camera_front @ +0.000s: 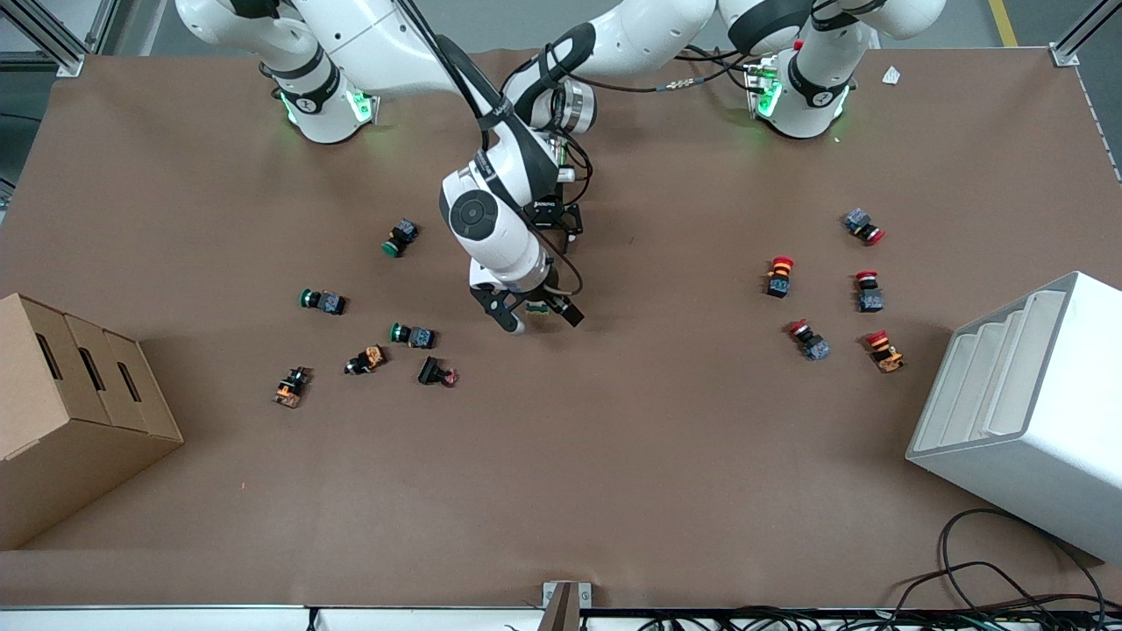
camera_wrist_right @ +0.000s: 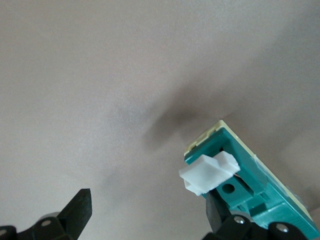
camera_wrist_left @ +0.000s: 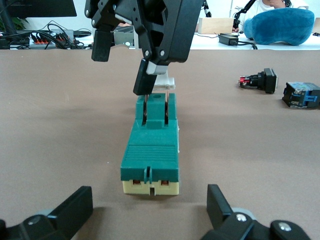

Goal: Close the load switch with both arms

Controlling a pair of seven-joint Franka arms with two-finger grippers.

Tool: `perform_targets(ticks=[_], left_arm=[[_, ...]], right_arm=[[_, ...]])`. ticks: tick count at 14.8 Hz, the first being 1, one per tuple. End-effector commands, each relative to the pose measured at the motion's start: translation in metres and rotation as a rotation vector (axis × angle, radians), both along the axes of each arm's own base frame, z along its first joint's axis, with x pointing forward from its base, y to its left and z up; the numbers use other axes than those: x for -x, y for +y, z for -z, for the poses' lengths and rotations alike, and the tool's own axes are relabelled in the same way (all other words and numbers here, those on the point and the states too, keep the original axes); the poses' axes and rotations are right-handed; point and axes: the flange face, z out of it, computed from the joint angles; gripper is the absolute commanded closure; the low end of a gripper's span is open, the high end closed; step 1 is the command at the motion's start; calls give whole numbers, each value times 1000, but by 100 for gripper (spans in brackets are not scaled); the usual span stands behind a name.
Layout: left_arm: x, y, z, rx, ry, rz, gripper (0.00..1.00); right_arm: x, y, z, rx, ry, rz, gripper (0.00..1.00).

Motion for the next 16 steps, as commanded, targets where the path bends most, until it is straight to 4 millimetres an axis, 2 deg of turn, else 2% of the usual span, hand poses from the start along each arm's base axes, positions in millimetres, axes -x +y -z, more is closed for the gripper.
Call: perform_targets(ticks=[1,4,10,12,14,16], left_arm=[[-5,14,39,-33,37,-14,0],[-4,15,41,-38,38,-12,0],[-8,18,43,-54,27,-17,0],[-9,18,43,-56,27,-19,0],[-9,18,41,-54,26,-22,0],[-11,17,40,-53,25,-25,0]], right_arm=[[-21,-6,3,-13,-22,8,0],[-29,-10,7,-10,-34,-11,0],[-36,-23,29,13,-34,-50,0],[-50,-33,22,4,-30,-31,0],[-59,-23,2,-8,18,-47,0],[-71,-25,-15,-10,62,-57,0]])
